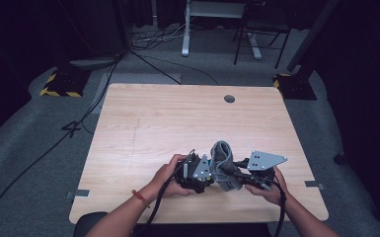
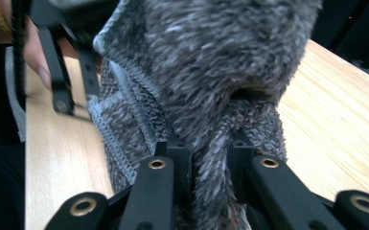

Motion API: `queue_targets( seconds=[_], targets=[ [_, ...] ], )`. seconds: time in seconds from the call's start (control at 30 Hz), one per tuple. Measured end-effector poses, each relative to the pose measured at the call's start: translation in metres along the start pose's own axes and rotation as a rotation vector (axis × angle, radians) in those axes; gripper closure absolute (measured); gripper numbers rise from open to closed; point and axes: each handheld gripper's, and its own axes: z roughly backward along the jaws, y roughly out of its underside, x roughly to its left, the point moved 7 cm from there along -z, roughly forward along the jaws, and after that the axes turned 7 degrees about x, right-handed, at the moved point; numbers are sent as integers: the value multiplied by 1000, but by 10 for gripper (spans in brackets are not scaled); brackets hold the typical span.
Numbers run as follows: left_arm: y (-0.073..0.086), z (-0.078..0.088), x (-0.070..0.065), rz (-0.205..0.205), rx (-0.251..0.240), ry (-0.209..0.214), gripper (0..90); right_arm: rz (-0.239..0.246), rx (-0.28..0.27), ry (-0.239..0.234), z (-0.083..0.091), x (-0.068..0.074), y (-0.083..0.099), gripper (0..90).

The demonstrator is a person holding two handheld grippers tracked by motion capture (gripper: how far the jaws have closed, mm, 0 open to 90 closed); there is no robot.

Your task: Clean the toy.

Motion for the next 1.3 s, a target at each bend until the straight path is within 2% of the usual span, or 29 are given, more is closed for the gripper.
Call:
queue_targets(
  seconds=[0.07,0.13,0.2,0.3,0.37,0.53,0.63,0.7,0.83,0.97,1.1,1.13,1.2,1.3],
  targets=[
    [0,-2,-1,-1,9,-4,339,-3,-5,-10,-3,1,-3,776],
    [1,-2,0,2,11,-2,339,8,10,7,-5,-1,-2,775],
    [1,0,0,-2,12,-7,339,3,36,33,-6,-8,3,774],
    [1,3,1,-1,4,-11,339,-44,75,54,-11,-23,18,774],
    [0,7,2,8,-14,-12,339,-71,95,52,-13,-29,27,774],
    [-2,15,5,24,-55,-13,339,-101,124,2,-18,-28,41,773],
    [-2,14,4,32,-70,8,338,-119,111,-39,-18,-25,42,773],
    [-1,10,3,34,-64,22,336,-138,90,-82,-18,-21,41,773],
    [2,5,1,35,-42,25,331,-157,46,-122,-16,-19,38,774],
    [3,2,1,41,-32,33,329,-140,22,-126,-13,-15,32,774],
    [3,-3,-1,30,-17,36,326,-120,11,-134,-12,-9,27,774],
    [2,-2,-1,37,-25,33,310,-112,19,-136,-13,-7,27,773],
    [3,-3,-1,29,-7,21,307,-84,37,-125,-17,-2,27,773],
    [3,-1,0,36,-23,22,316,-83,38,-115,-18,-3,25,773]
  ],
)
